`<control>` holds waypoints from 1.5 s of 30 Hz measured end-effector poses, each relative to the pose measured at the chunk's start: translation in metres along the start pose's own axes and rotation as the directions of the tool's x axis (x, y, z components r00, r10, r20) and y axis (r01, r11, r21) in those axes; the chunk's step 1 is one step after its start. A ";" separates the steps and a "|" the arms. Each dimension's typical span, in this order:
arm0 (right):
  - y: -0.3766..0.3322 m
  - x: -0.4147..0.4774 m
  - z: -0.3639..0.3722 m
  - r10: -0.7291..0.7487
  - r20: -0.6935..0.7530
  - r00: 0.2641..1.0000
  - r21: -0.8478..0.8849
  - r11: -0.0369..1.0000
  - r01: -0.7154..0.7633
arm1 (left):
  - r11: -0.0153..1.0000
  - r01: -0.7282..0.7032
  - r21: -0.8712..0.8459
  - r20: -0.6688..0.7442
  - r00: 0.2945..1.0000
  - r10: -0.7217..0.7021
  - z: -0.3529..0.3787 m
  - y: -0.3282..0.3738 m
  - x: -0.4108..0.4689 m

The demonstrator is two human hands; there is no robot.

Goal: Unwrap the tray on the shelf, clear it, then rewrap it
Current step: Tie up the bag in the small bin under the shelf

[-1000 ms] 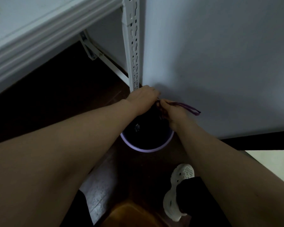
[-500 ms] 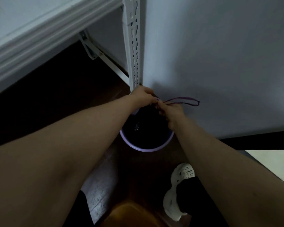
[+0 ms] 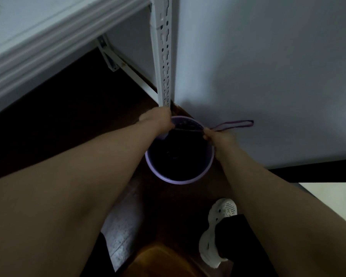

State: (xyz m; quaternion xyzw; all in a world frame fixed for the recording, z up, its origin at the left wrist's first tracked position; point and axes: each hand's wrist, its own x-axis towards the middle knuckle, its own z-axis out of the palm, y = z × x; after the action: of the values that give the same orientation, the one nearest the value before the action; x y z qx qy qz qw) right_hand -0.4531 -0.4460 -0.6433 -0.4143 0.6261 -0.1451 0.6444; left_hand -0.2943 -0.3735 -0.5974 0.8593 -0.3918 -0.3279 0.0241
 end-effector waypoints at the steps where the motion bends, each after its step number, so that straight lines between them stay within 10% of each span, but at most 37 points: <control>1: 0.003 0.000 -0.005 0.002 -0.042 0.999 -0.021 1.000 -0.003 | 0.997 0.018 0.071 0.004 1.000 -0.018 0.000 -0.004 -0.003; 10: -0.006 -0.005 0.004 -0.112 0.210 0.971 0.239 0.969 0.060 | 0.982 -0.001 0.191 0.042 0.999 -0.007 0.018 0.001 -0.008; 15: -0.009 -0.014 0.009 -0.135 0.248 0.959 -0.015 0.990 0.143 | 0.972 -0.046 0.229 0.083 0.996 0.028 0.015 -0.001 -0.005; 22: -0.012 -0.013 0.007 -0.134 0.296 0.946 -0.404 0.880 0.251 | 0.984 -0.128 -0.121 -0.027 0.992 0.126 0.018 0.006 -0.003; 32: -0.016 -0.016 0.001 -0.051 0.425 0.904 -0.397 0.886 0.237 | 0.756 -0.111 -0.645 0.013 0.988 0.156 0.018 0.022 -0.004; 45: -0.020 -0.013 -0.002 -0.113 0.361 0.926 -0.305 0.924 0.231 | 0.799 0.102 -0.592 0.152 0.988 -0.013 0.014 0.025 -0.010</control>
State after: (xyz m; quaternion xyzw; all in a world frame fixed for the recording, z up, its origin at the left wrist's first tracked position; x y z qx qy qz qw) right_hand -0.4500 -0.4501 -0.6198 -0.5926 0.4831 -0.0180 0.6443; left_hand -0.3240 -0.3806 -0.5953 0.7939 -0.2429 -0.4949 0.2564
